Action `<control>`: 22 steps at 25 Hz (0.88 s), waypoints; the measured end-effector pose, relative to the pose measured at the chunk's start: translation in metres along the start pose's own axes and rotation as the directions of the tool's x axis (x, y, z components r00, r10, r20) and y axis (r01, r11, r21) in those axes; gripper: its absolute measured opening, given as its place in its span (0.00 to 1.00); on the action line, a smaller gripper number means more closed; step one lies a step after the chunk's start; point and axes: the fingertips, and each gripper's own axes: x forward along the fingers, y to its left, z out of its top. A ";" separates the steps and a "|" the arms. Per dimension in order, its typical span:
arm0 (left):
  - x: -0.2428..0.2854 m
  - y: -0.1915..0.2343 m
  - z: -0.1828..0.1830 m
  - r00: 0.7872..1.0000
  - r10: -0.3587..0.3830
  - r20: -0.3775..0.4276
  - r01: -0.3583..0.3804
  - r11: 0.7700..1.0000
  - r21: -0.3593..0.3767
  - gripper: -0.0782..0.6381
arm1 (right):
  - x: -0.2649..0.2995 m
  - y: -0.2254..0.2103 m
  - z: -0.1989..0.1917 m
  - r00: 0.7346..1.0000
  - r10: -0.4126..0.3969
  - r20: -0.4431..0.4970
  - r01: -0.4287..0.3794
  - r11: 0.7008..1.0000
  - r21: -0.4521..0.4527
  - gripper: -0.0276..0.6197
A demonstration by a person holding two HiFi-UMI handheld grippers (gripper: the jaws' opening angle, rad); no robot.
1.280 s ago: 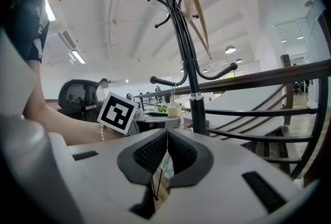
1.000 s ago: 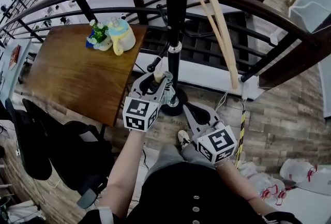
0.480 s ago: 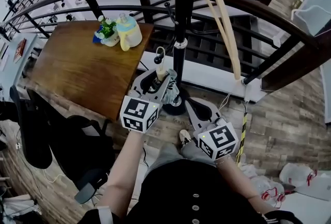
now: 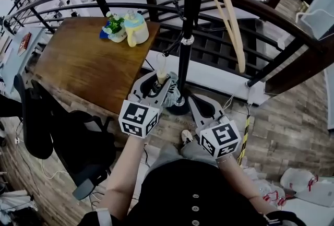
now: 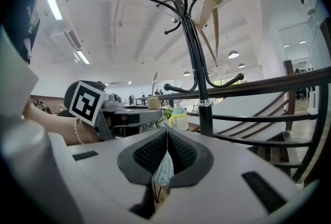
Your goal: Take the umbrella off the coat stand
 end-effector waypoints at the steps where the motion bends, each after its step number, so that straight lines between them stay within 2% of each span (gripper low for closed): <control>1: -0.004 -0.001 0.000 1.000 0.002 0.001 -0.002 1.000 -0.004 0.31 | -0.001 0.000 0.000 1.000 -0.007 -0.004 0.007 1.000 0.001 0.09; 11: -0.051 -0.036 -0.012 1.000 -0.021 0.012 0.022 0.997 -0.078 0.31 | -0.010 0.010 -0.007 1.000 -0.023 -0.001 0.023 1.000 -0.001 0.09; 22: -0.092 -0.055 -0.025 1.000 -0.007 0.011 0.008 0.996 -0.093 0.31 | -0.019 0.033 -0.011 1.000 -0.004 0.006 0.004 1.000 -0.009 0.09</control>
